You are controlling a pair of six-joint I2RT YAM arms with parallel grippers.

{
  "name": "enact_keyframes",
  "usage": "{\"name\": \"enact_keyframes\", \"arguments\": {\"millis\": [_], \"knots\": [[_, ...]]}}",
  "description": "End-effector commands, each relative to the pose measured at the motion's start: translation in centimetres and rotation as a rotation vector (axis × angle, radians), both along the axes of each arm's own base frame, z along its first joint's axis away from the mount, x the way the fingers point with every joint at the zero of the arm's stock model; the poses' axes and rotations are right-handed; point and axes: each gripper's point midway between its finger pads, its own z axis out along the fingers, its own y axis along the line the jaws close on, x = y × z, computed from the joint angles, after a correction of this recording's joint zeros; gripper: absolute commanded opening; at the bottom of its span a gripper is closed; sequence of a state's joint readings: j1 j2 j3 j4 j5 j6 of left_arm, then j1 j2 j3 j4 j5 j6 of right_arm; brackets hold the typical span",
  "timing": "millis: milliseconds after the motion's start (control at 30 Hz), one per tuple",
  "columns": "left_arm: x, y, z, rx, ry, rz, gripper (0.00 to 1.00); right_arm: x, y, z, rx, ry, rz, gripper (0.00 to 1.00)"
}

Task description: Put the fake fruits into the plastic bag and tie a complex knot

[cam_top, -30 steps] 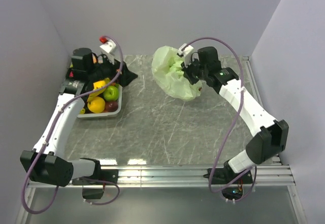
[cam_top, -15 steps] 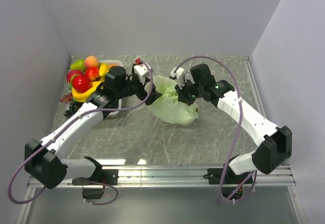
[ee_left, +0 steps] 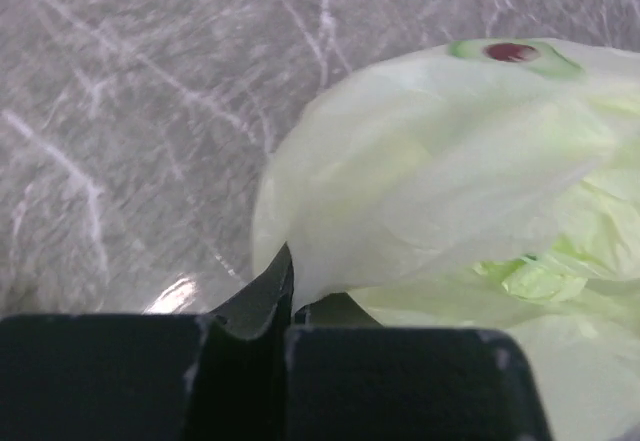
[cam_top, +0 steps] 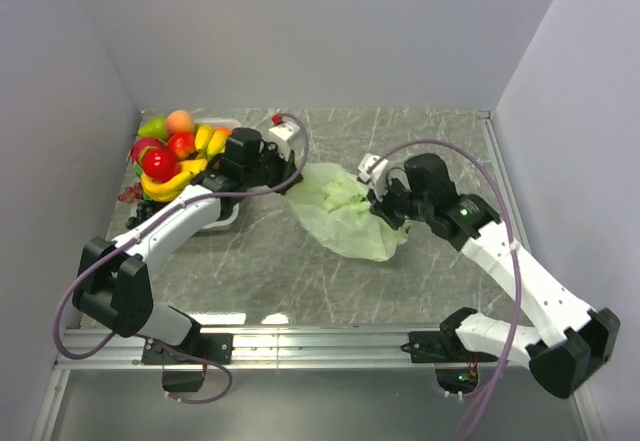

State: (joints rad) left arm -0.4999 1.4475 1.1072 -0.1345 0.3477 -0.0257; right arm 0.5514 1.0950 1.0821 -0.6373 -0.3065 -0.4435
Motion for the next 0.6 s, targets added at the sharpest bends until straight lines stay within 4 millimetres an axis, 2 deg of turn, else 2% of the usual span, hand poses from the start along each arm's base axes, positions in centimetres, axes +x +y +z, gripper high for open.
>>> {"name": "enact_keyframes", "arguments": {"millis": [0,33,67,100,133,233,367,433,467,500,567], "knots": [[1.5,3.1,2.0,-0.125,0.063,0.115,0.00,0.8,-4.0,0.3,-0.077,-0.166,-0.091,0.00],[2.2,4.7,1.8,-0.144,0.093,0.160,0.00,0.5,-5.2,1.4,-0.064,-0.229,-0.121,0.00],[2.1,5.0,1.6,-0.156,0.119,0.155,0.00,0.8,-6.2,1.7,-0.074,-0.277,-0.149,0.00],[2.2,5.5,1.2,-0.155,0.138,0.169,0.00,0.6,-7.0,0.8,-0.087,-0.279,-0.163,0.00],[2.2,6.1,0.5,-0.147,0.170,0.183,0.00,0.6,-8.5,1.5,-0.075,-0.314,-0.210,0.00],[1.4,6.0,-0.6,-0.146,0.219,0.166,0.00,0.3,-10.3,1.3,-0.058,-0.344,-0.245,0.00],[0.4,4.7,-0.9,-0.170,0.241,0.089,0.00,-0.6,-9.3,-0.2,-0.029,-0.288,-0.191,0.00],[-0.2,3.7,-0.3,-0.176,0.222,0.033,0.00,-1.1,-8.0,0.2,0.023,-0.265,-0.139,0.00],[-0.5,3.4,0.0,-0.184,0.216,0.013,0.04,-1.1,-7.7,0.3,0.035,-0.262,-0.128,0.00],[-0.8,2.9,0.4,-0.193,0.208,-0.014,0.19,-1.0,-7.4,0.5,0.047,-0.271,-0.116,0.00],[-2.0,2.0,1.2,-0.203,0.197,-0.075,0.41,-0.5,-7.0,0.0,0.044,-0.263,-0.098,0.00]]}}
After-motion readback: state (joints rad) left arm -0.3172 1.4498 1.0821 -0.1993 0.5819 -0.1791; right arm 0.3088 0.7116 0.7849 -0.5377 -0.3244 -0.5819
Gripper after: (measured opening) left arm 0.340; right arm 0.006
